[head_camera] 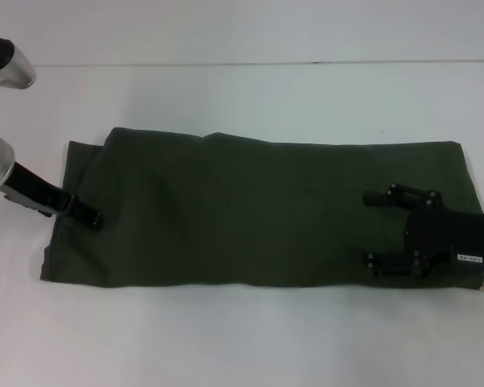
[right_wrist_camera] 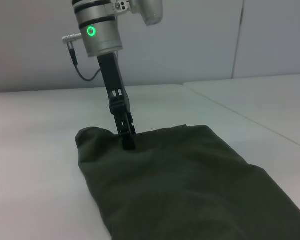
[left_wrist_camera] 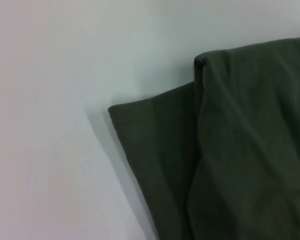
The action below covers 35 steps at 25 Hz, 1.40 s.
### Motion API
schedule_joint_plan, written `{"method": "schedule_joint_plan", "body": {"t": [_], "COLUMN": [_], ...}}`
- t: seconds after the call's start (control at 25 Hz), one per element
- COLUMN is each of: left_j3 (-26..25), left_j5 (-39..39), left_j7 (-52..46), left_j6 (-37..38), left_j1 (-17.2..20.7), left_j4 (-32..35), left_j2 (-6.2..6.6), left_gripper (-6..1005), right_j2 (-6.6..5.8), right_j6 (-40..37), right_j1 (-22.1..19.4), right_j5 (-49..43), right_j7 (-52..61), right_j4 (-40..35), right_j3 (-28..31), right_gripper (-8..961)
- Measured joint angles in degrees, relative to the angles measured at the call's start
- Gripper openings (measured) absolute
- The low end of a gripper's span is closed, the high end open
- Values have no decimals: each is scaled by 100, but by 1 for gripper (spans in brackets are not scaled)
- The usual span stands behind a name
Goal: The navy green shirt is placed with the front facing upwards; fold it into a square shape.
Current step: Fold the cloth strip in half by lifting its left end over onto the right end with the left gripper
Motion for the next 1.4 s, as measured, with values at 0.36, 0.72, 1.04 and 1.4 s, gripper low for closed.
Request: {"method": "schedule_joint_plan", "body": {"t": [0.36,0.72,1.04,1.4], "left_j3": [14,43,-57,-25], "left_j5": [0,-12,-119,-159], "left_j7": [28,36,78,174], "left_j6": [35,106,285,321], "left_j1": [-60,-65,-101,-103], "left_j4": [-47,-9,118,114], "left_j2": [-7,-7,47,16], "left_gripper": [929,917,772,393], "right_j2": [7,7,7,16], "right_j6": [5,40,94,88], "right_j1": [0,2,9,11], "right_j5": [0,5,9,9], "right_j7": [0,0,0,15], "right_j4": [7,58,74,80], "right_j3": [0,26,18,19], "right_gripper": [927,927,927,927]}}
